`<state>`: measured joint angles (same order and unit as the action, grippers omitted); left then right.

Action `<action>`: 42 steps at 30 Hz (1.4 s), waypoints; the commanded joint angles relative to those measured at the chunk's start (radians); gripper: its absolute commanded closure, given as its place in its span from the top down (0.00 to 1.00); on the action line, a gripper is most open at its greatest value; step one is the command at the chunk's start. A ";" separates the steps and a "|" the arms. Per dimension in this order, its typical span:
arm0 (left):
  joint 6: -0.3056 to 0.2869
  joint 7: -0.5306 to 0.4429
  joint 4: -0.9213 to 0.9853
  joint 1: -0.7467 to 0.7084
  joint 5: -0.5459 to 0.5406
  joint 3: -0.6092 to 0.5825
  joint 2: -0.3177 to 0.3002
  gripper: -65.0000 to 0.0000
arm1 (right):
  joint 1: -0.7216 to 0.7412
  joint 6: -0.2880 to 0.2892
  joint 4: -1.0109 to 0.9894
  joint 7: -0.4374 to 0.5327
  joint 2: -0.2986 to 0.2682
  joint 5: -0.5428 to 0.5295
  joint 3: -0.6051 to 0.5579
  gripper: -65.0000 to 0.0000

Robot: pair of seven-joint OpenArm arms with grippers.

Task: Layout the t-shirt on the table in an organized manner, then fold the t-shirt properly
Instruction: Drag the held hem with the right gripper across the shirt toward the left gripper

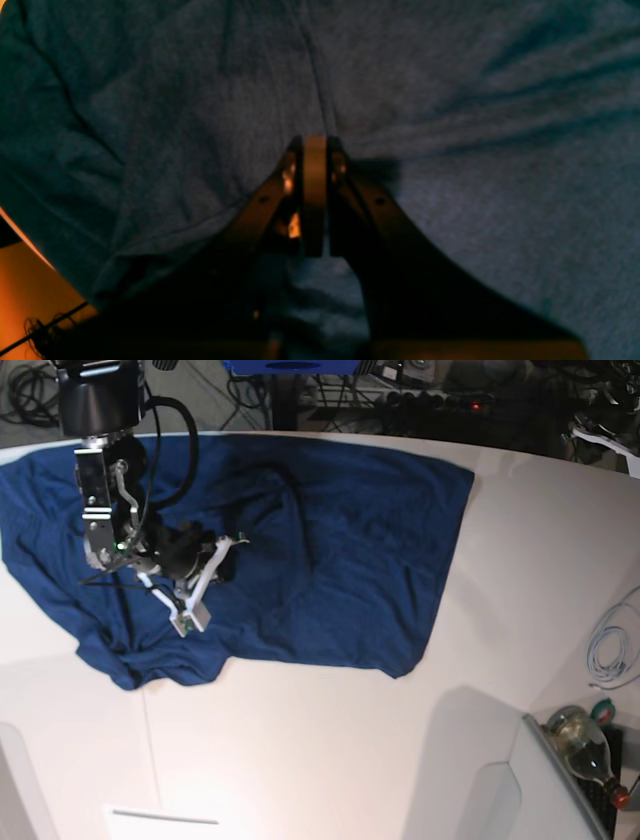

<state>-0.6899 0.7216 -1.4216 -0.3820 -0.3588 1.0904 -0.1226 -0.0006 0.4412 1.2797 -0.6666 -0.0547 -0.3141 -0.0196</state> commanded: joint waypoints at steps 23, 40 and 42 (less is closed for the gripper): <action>-0.008 -0.018 -0.015 -0.005 -0.009 0.003 -0.018 0.00 | -0.077 0.000 0.294 -0.081 0.095 -0.021 -0.371 0.00; -0.008 -0.018 -0.017 -0.005 -0.009 0.003 -0.016 0.00 | 0.014 -0.003 0.160 -0.074 0.195 -0.020 -0.527 0.00; -0.008 -0.018 -0.017 -0.005 -0.009 0.003 -0.015 0.00 | 0.017 -0.003 0.150 -0.074 0.195 -0.020 -0.563 0.00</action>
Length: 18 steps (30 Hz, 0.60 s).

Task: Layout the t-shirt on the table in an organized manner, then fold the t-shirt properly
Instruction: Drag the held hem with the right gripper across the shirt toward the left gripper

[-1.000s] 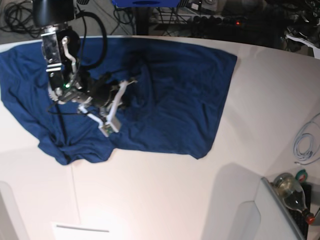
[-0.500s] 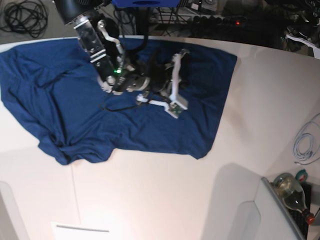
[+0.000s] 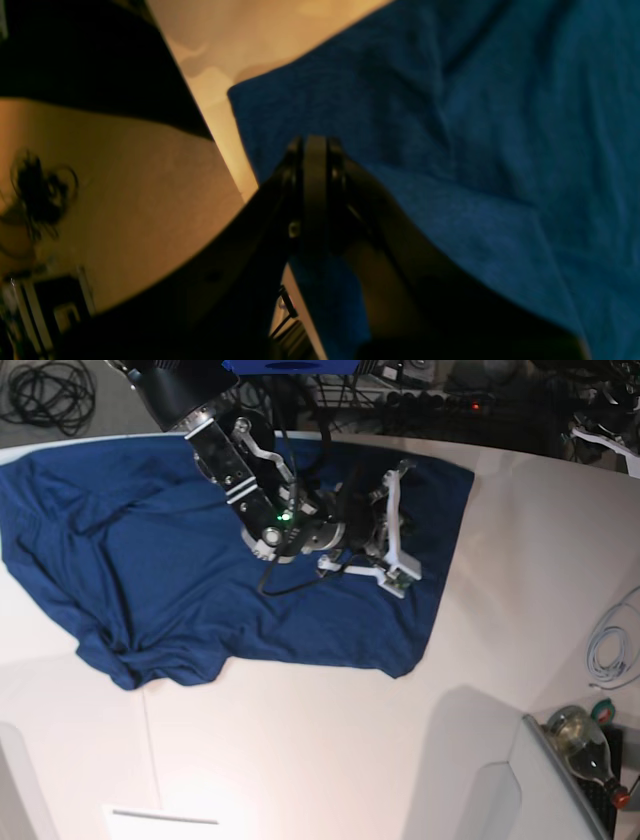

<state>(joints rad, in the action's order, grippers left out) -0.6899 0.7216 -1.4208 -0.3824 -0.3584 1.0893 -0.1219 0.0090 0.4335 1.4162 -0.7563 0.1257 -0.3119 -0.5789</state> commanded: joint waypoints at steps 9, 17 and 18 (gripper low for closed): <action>-0.008 -0.018 -0.019 -0.011 -0.009 0.004 -0.014 0.00 | 0.058 0.005 -0.058 0.091 0.015 -0.022 -0.131 0.00; -0.008 -0.018 -0.013 -0.010 -0.009 0.004 -0.015 0.00 | 0.076 0.005 -0.064 0.083 0.009 -0.023 -0.174 0.40; -0.008 -0.018 -0.013 -0.008 -0.009 0.004 -0.015 0.00 | 0.075 0.005 -0.035 0.082 0.005 -0.020 -0.171 0.48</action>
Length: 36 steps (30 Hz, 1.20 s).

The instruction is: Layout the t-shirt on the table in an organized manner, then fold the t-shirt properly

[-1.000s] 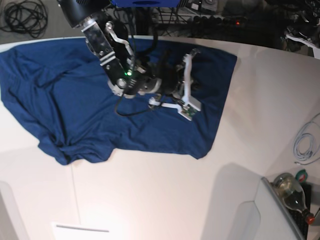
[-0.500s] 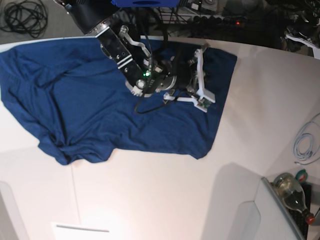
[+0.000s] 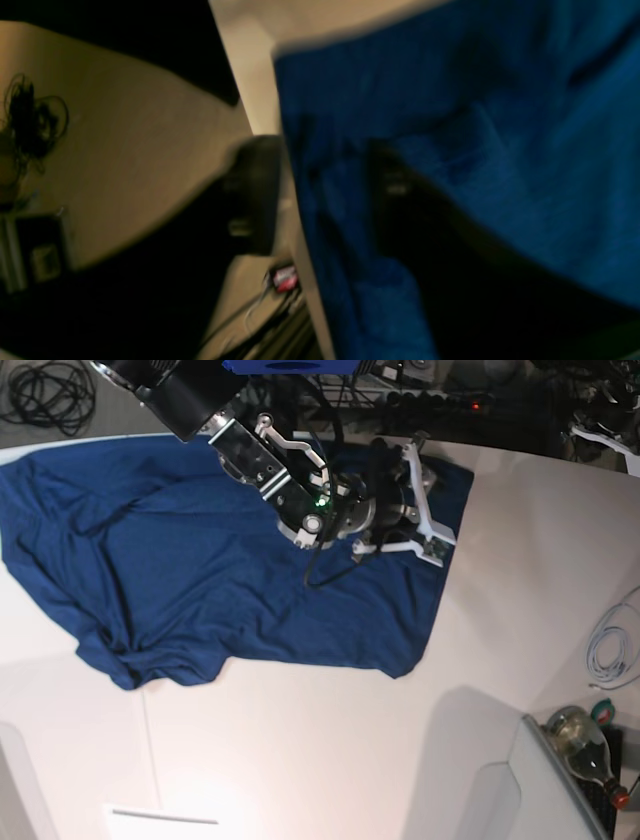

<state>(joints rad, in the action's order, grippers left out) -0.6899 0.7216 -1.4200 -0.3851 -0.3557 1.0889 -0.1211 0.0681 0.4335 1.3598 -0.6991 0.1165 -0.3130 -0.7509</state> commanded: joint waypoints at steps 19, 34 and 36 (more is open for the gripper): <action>-0.008 -0.018 -0.023 -0.010 -0.018 -0.146 -0.010 0.00 | -0.153 -0.135 0.395 -0.041 -0.268 -0.018 0.716 0.03; -0.008 -0.020 -0.150 0.058 -0.010 -0.652 0.113 0.00 | 0.175 -0.092 -0.458 0.284 -0.627 -0.016 0.897 0.57; 0.025 -0.021 -0.133 0.073 -0.010 -0.694 0.125 0.00 | 0.232 -0.061 -0.587 0.332 -0.636 -0.016 0.851 0.57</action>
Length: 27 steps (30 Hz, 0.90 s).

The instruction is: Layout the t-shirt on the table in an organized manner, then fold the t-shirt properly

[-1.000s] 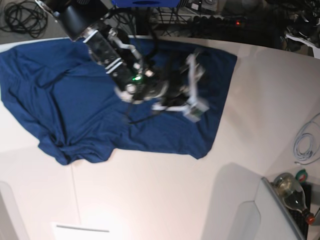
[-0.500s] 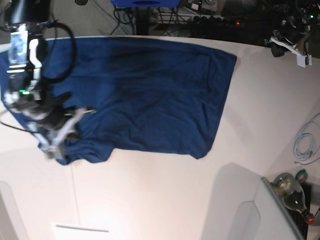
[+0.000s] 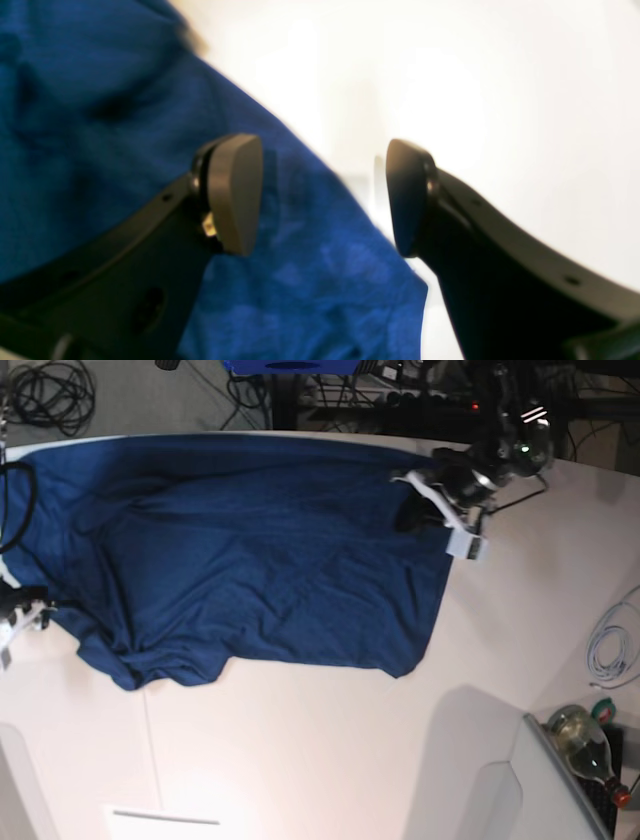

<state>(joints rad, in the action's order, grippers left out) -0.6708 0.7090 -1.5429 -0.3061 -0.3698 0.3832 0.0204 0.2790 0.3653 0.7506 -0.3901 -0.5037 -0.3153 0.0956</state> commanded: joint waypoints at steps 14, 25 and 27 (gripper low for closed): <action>0.102 -0.177 0.259 0.002 0.004 -0.005 -0.079 0.00 | 0.064 0.031 -0.135 0.078 -0.014 -0.012 -0.001 0.02; 0.102 -0.179 0.287 -0.015 0.004 0.093 -0.093 0.00 | 0.107 -0.044 -0.204 0.079 -0.010 0.118 0.011 0.02; 0.102 -0.179 0.287 -0.028 0.004 0.115 -0.095 0.00 | 0.104 -0.082 -0.204 0.079 -0.010 0.120 0.011 0.02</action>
<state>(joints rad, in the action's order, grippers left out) -0.6025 0.4862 -1.2568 -0.3168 -0.4156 0.4931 -0.0635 0.3618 0.2901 0.5350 -0.3256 -0.4885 -0.1963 0.1009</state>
